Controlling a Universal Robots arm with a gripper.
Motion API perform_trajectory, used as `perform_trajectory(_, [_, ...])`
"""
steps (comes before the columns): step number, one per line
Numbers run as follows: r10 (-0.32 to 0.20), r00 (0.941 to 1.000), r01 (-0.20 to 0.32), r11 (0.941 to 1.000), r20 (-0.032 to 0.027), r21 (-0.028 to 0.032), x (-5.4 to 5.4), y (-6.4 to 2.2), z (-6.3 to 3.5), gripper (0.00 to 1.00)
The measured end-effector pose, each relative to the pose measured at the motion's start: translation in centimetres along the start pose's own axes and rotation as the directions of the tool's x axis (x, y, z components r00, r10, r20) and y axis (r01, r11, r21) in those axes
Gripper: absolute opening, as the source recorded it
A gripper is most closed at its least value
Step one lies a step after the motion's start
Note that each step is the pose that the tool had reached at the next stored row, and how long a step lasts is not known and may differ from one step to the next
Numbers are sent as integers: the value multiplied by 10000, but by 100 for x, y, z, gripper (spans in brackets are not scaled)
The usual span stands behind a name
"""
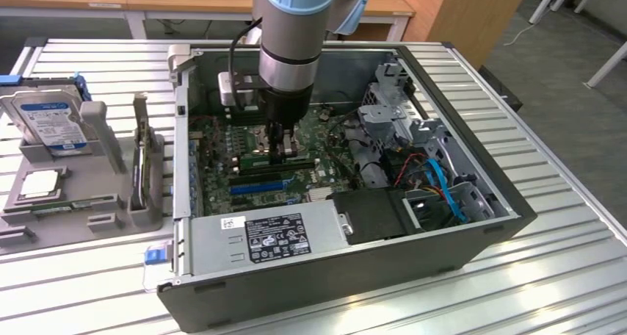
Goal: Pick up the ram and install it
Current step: 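Insert the ram into the slot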
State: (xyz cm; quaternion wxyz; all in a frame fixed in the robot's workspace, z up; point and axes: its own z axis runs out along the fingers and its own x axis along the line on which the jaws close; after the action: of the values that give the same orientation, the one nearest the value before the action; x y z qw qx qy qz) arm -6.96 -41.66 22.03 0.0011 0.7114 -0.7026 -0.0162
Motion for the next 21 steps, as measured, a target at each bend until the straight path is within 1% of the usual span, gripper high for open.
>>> perform_trajectory(13, [2, 10000, -2, 10000, -1, -1, 0, 8, 1, 14])
perform_trajectory(21, [1, 10000, -1, 10000, 2, 1, 0, 7, 21, 14])
